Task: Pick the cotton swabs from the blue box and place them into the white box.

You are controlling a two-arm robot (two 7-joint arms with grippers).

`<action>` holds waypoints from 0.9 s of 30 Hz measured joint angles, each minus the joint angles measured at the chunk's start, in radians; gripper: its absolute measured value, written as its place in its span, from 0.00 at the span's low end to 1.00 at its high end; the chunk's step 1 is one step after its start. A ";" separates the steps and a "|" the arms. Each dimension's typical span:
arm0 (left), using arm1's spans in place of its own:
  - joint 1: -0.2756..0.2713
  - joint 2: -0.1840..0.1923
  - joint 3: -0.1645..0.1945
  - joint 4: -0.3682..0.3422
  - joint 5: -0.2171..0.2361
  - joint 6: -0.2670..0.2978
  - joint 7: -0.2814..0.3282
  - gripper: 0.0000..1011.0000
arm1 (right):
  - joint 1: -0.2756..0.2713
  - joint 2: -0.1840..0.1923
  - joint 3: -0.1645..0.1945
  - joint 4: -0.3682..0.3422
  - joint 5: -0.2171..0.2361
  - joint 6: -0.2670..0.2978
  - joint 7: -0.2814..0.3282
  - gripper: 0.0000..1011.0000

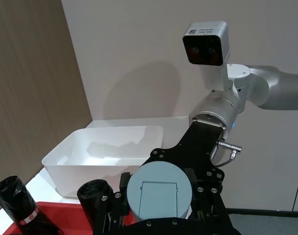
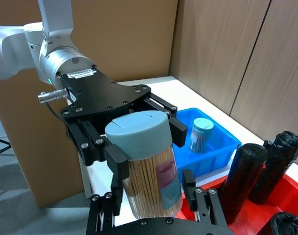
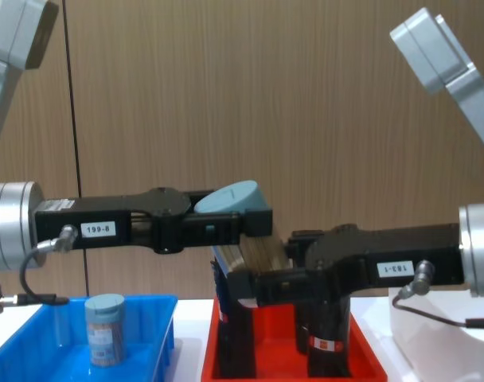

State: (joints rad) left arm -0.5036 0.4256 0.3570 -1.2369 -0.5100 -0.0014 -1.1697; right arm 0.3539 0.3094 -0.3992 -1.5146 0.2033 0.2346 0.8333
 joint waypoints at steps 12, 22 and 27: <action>0.000 0.000 0.000 0.000 0.000 0.000 0.000 0.65 | 0.003 0.000 -0.008 0.001 0.010 0.000 -0.003 0.65; 0.000 0.000 0.000 0.000 0.000 0.000 0.000 0.79 | 0.003 0.002 -0.014 -0.005 0.024 -0.001 -0.006 0.65; 0.000 0.000 0.001 0.000 0.000 0.000 0.000 0.91 | 0.003 0.005 -0.017 -0.007 0.029 -0.001 -0.008 0.65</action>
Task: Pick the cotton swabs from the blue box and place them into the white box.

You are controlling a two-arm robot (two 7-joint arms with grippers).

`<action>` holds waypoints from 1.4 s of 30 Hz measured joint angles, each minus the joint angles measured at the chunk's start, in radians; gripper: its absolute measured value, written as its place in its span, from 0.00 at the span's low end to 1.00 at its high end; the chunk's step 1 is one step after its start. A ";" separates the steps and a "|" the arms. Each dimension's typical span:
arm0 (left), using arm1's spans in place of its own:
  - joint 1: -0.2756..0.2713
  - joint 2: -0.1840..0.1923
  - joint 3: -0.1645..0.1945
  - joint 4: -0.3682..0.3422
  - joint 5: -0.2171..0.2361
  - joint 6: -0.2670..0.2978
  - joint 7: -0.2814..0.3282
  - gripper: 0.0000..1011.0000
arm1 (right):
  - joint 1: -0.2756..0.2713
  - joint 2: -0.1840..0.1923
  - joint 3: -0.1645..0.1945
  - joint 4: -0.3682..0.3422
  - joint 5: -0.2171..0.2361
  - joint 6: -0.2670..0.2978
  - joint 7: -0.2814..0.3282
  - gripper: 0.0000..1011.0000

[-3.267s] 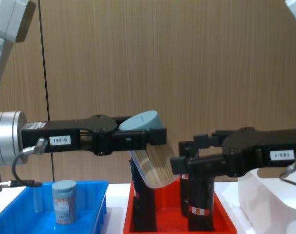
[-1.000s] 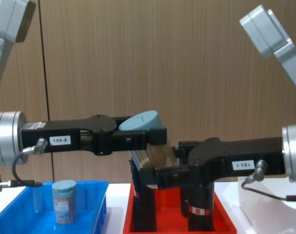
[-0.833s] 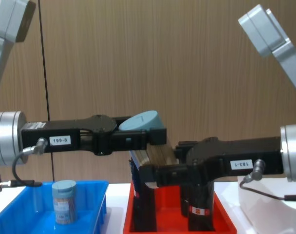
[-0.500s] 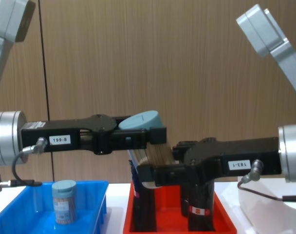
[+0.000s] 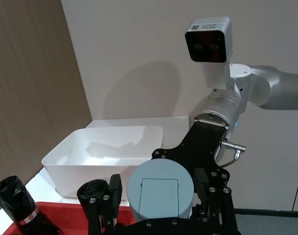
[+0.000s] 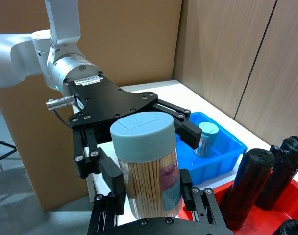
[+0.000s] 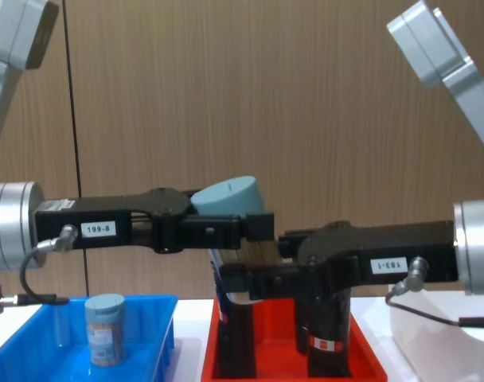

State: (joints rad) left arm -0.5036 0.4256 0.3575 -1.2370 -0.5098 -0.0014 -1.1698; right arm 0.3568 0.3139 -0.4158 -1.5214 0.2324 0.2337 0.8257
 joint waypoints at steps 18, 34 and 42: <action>0.000 0.000 -0.001 0.000 0.000 0.000 0.000 0.99 | -0.006 0.029 0.013 -0.004 0.038 -0.006 -0.032 0.65; 0.000 0.000 0.000 0.000 0.000 0.000 0.000 0.99 | -0.043 0.115 0.085 0.002 0.132 -0.034 -0.136 0.65; 0.000 0.000 0.000 0.000 0.000 0.000 0.000 0.99 | -0.051 0.149 0.119 0.014 0.162 -0.036 -0.207 0.65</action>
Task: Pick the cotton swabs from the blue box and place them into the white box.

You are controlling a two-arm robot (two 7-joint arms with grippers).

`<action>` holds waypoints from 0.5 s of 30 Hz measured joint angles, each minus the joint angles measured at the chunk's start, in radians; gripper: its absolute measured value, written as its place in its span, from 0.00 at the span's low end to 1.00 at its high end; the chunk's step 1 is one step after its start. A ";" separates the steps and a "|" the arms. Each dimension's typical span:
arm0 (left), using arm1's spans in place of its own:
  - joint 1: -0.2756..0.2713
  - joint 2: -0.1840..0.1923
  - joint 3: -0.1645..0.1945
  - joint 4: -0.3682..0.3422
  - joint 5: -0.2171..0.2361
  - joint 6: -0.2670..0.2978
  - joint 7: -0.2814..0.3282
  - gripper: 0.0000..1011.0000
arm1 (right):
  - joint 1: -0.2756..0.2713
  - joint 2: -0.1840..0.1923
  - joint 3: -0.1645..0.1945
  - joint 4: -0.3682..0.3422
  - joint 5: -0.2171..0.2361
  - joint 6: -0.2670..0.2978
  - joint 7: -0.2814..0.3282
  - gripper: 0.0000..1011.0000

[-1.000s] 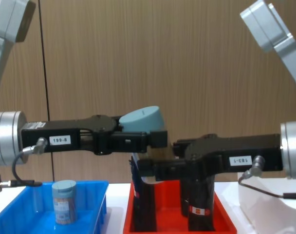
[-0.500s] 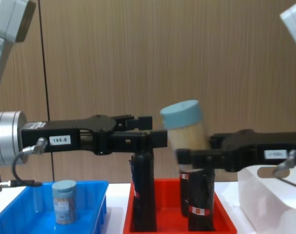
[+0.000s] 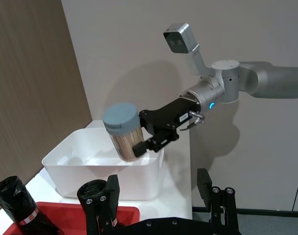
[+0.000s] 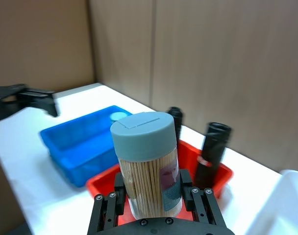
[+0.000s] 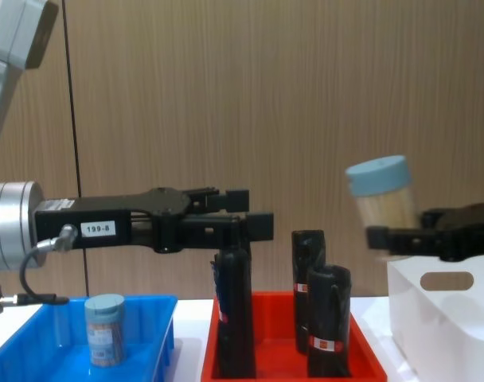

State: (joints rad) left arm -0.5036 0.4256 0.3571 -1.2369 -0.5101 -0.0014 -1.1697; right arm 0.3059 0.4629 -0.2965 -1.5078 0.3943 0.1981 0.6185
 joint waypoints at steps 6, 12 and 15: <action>0.000 0.000 0.000 0.000 0.000 0.000 0.000 0.99 | 0.001 0.016 0.020 0.016 0.012 0.008 -0.065 0.65; 0.000 0.000 0.000 0.000 0.000 0.000 0.000 0.99 | 0.010 0.024 0.038 0.042 0.019 0.021 -0.131 0.65; 0.000 0.000 0.000 0.000 0.000 0.000 0.000 0.99 | 0.019 0.025 0.046 0.062 0.023 0.030 -0.165 0.65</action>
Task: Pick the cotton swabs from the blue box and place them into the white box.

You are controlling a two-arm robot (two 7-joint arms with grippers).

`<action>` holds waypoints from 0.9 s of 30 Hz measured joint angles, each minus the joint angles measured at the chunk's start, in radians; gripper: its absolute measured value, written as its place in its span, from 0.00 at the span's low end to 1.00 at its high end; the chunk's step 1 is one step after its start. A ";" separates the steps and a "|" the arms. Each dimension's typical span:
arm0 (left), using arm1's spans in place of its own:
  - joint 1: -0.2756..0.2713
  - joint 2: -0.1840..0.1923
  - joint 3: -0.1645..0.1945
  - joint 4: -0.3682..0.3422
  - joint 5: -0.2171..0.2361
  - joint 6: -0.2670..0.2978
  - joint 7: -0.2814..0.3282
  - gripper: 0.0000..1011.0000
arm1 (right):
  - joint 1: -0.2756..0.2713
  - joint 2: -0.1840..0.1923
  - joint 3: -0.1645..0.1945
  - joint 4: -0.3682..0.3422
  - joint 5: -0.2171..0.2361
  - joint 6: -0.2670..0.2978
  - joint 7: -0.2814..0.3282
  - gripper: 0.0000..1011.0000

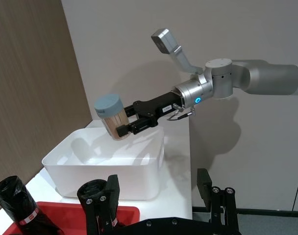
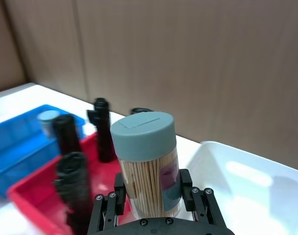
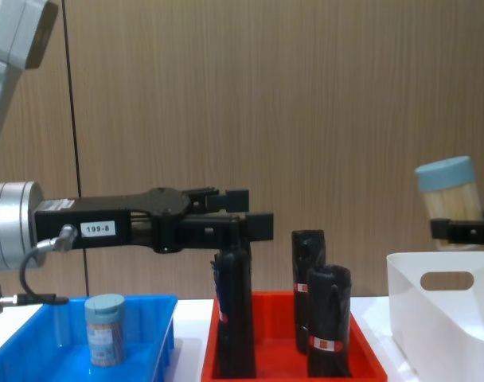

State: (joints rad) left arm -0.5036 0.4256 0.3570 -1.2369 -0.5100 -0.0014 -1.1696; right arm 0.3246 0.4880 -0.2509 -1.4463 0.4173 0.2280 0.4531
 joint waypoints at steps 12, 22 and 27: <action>0.000 0.000 0.000 0.000 0.000 0.000 0.000 0.99 | 0.052 -0.011 0.017 0.120 -0.002 0.036 -0.104 0.65; 0.000 0.000 0.000 0.000 0.000 0.000 0.000 0.99 | 0.099 -0.028 0.018 0.239 -0.023 0.049 -0.129 0.65; 0.000 0.000 0.000 0.000 0.000 0.000 0.000 0.99 | 0.109 -0.032 0.015 0.266 -0.030 0.049 -0.126 0.65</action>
State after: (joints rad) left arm -0.5036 0.4256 0.3570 -1.2369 -0.5100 -0.0014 -1.1697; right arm 0.4336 0.4559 -0.2356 -1.1804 0.3874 0.2774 0.3266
